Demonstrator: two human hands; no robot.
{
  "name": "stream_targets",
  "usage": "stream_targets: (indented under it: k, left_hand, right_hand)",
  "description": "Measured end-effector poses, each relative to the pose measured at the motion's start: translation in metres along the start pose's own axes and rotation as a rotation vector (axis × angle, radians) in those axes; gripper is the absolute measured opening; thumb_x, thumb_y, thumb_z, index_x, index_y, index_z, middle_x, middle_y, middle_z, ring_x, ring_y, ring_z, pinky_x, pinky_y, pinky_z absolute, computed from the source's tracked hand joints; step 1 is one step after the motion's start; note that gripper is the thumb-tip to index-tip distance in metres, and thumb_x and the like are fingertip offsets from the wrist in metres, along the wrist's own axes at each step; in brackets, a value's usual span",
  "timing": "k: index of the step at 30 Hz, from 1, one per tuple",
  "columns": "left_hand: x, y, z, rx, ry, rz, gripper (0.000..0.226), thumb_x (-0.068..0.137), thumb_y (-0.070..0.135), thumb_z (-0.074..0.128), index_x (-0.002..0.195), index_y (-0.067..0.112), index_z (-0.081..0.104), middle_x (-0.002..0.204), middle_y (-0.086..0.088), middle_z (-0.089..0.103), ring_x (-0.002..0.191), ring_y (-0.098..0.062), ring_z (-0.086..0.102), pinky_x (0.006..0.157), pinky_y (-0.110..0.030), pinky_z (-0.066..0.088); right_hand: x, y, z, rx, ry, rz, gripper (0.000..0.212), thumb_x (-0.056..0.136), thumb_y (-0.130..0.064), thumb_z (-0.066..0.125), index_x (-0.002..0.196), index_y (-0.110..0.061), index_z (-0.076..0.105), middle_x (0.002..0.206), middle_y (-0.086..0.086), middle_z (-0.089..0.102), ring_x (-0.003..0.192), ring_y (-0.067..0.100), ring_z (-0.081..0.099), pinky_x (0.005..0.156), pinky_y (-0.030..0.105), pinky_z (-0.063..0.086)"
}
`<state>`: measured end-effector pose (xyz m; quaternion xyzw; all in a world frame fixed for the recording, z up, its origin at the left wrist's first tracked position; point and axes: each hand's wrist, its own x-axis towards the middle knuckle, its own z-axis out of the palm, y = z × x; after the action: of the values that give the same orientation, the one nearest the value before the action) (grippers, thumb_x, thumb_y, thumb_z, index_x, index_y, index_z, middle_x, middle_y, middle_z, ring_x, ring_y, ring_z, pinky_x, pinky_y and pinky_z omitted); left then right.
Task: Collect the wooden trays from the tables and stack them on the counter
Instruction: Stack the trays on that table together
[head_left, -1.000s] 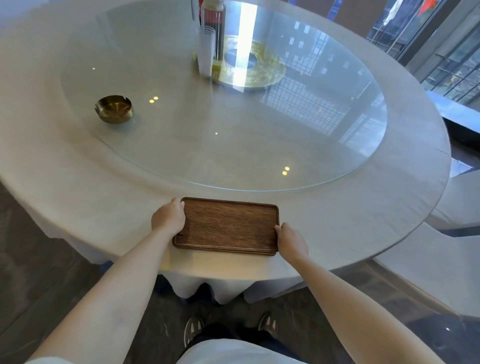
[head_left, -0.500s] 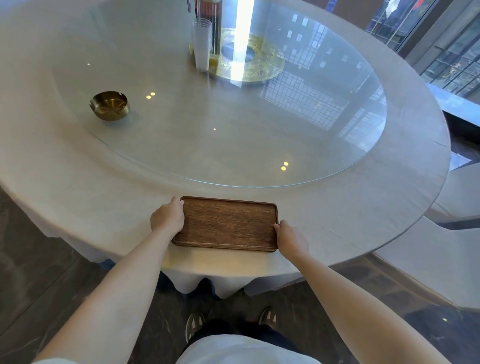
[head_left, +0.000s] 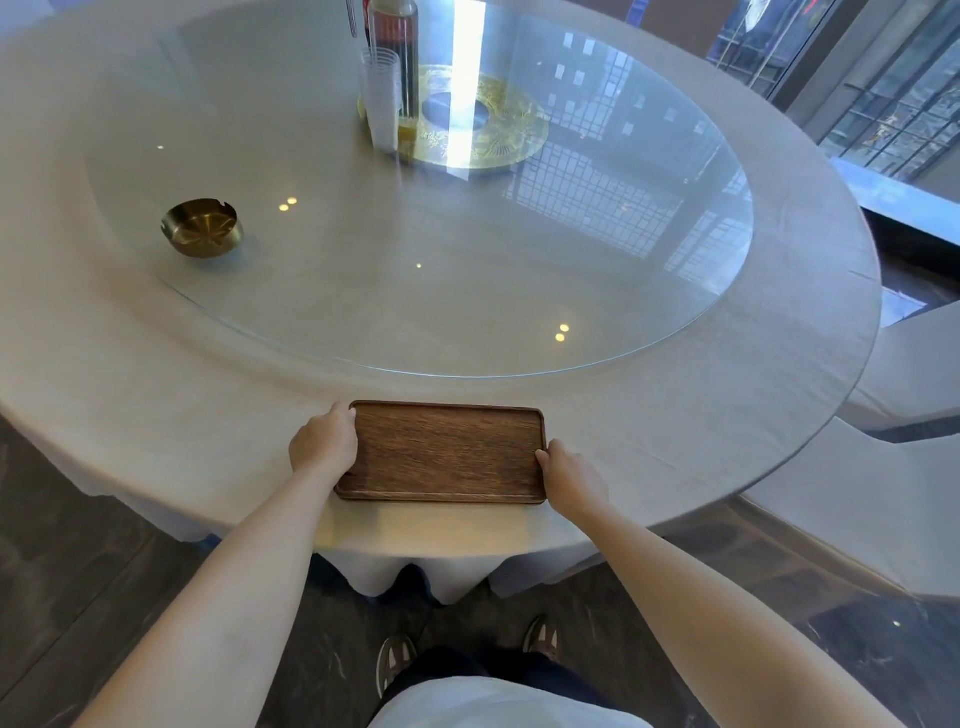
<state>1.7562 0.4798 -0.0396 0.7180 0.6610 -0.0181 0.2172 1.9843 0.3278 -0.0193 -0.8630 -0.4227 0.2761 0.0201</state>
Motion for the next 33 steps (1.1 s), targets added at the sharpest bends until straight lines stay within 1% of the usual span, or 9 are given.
stream_targets:
  k: [5, 8, 11, 17, 20, 23, 26, 28, 33]
  left_hand:
    - [0.0, -0.002, -0.003, 0.01, -0.142, -0.085, 0.055, 0.1, 0.041, 0.017, 0.127, 0.005, 0.049, 0.127, -0.022, 0.057, 0.118, -0.039, 0.052, 0.096, -0.04, 0.042]
    - [-0.001, -0.003, -0.003, -0.013, -0.184, -0.106, 0.06, 0.097, 0.048, 0.019, 0.127, 0.004, 0.048, 0.129, -0.021, 0.055, 0.12, -0.037, 0.051, 0.096, -0.04, 0.042]
    - [-0.004, -0.003, -0.001, -0.027, -0.182, -0.117, 0.063, 0.095, 0.053, 0.022, 0.126, 0.004, 0.048, 0.127, -0.02, 0.057, 0.118, -0.036, 0.053, 0.094, -0.04, 0.044]
    - [-0.005, -0.009, 0.004, -0.194, -0.268, -0.136, 0.063, 0.088, 0.059, 0.042, 0.12, 0.006, 0.052, 0.121, -0.014, 0.06, 0.11, -0.033, 0.056, 0.089, -0.038, 0.045]
    - [-0.002, -0.012, 0.003, -0.321, -0.318, -0.132, 0.06, 0.082, 0.059, 0.055, 0.11, 0.006, 0.058, 0.113, -0.013, 0.064, 0.1, -0.03, 0.058, 0.088, -0.037, 0.047]
    - [-0.004, -0.013, 0.002, -0.316, -0.311, -0.12, 0.061, 0.08, 0.062, 0.054, 0.104, 0.006, 0.063, 0.105, -0.011, 0.068, 0.097, -0.03, 0.061, 0.086, -0.037, 0.048]
    - [-0.007, -0.014, 0.005, -0.284, -0.296, -0.102, 0.066, 0.078, 0.068, 0.05, 0.102, 0.008, 0.063, 0.101, -0.009, 0.068, 0.092, -0.029, 0.062, 0.084, -0.038, 0.05]
    - [-0.008, -0.012, 0.004, -0.258, -0.288, -0.104, 0.069, 0.077, 0.07, 0.048, 0.099, 0.006, 0.062, 0.098, -0.011, 0.068, 0.09, -0.03, 0.062, 0.082, -0.038, 0.05]
    - [-0.011, 0.007, -0.001, -0.201, -0.211, -0.1, 0.071, 0.079, 0.066, 0.051, 0.104, 0.0, 0.055, 0.106, -0.017, 0.064, 0.1, -0.035, 0.06, 0.076, -0.036, 0.044]
  right_hand:
    - [-0.001, -0.005, -0.002, 0.179, 0.004, 0.049, 0.04, 0.1, -0.035, 0.028, 0.118, -0.003, 0.042, 0.118, 0.017, 0.059, 0.106, 0.034, 0.058, 0.085, 0.042, 0.046]
    - [-0.003, -0.01, -0.004, 0.252, 0.0, 0.075, 0.046, 0.1, -0.034, 0.029, 0.132, -0.001, 0.034, 0.135, 0.018, 0.048, 0.12, 0.035, 0.051, 0.096, 0.044, 0.042]
    - [-0.004, -0.012, -0.002, 0.31, -0.009, 0.093, 0.05, 0.099, -0.033, 0.031, 0.136, 0.0, 0.03, 0.139, 0.018, 0.044, 0.124, 0.034, 0.047, 0.099, 0.044, 0.04]
    - [0.001, -0.013, 0.001, 0.479, -0.098, 0.201, 0.05, 0.097, -0.041, 0.037, 0.124, 0.0, 0.043, 0.111, 0.013, 0.057, 0.101, 0.029, 0.056, 0.092, 0.044, 0.049]
    - [0.005, -0.013, -0.005, 0.527, -0.17, 0.224, 0.051, 0.097, -0.042, 0.037, 0.124, 0.0, 0.044, 0.116, 0.015, 0.058, 0.102, 0.028, 0.057, 0.08, 0.038, 0.051]
    - [0.005, -0.014, -0.01, 0.556, -0.219, 0.22, 0.046, 0.098, -0.04, 0.035, 0.118, -0.001, 0.05, 0.105, 0.01, 0.055, 0.094, 0.022, 0.052, 0.062, 0.025, 0.045]
    - [0.003, -0.013, -0.007, 0.605, -0.215, 0.235, 0.033, 0.099, -0.038, 0.036, 0.104, -0.007, 0.047, 0.103, 0.008, 0.052, 0.093, 0.021, 0.05, 0.063, 0.025, 0.044]
    - [0.001, -0.011, -0.003, 0.674, -0.201, 0.265, 0.031, 0.099, -0.036, 0.037, 0.105, -0.007, 0.046, 0.103, 0.008, 0.052, 0.092, 0.021, 0.05, 0.063, 0.026, 0.045]
    - [-0.007, 0.0, 0.003, 0.784, -0.133, 0.28, 0.027, 0.099, -0.03, 0.036, 0.085, -0.01, 0.047, 0.081, 0.005, 0.052, 0.064, 0.012, 0.047, 0.05, 0.023, 0.042]
